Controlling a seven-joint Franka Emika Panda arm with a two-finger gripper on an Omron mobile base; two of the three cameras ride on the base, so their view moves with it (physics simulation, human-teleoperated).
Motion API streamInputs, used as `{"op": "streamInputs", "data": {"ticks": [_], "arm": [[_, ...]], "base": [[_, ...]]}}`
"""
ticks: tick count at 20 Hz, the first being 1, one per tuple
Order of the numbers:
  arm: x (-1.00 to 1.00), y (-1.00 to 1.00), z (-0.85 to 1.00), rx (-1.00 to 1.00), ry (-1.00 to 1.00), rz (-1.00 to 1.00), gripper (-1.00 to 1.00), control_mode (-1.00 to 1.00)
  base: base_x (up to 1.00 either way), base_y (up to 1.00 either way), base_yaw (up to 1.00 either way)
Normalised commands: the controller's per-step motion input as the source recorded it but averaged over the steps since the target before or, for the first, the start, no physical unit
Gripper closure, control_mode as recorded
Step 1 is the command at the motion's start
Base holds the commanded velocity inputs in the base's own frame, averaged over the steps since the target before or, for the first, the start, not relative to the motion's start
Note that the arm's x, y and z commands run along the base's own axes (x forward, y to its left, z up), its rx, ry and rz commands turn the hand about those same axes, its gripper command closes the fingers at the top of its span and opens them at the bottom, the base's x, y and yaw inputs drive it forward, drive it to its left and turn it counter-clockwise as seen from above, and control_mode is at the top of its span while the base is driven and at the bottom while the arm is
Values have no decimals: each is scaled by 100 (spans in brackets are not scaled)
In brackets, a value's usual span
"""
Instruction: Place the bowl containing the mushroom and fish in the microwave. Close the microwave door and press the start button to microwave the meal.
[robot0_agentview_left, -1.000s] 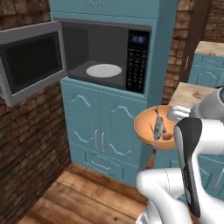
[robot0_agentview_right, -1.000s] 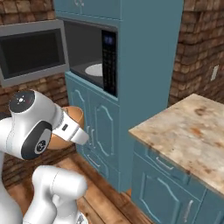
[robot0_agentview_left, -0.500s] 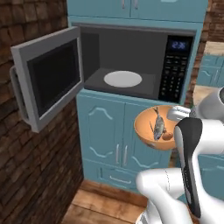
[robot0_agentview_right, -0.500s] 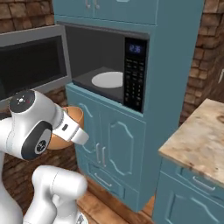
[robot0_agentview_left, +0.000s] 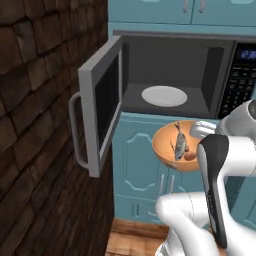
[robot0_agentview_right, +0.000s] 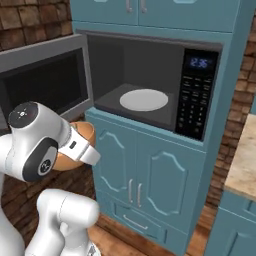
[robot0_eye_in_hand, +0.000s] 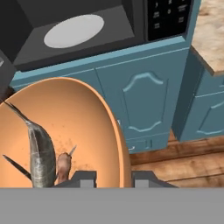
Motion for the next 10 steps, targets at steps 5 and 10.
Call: {"op": "streamInputs", "data": {"ticks": [5,10], "arm": [[0,0,0,0,0,0,100,100],[0,0,0,0,0,0,100,100]], "base": [[38,6,-29],[36,0,-23]]}}
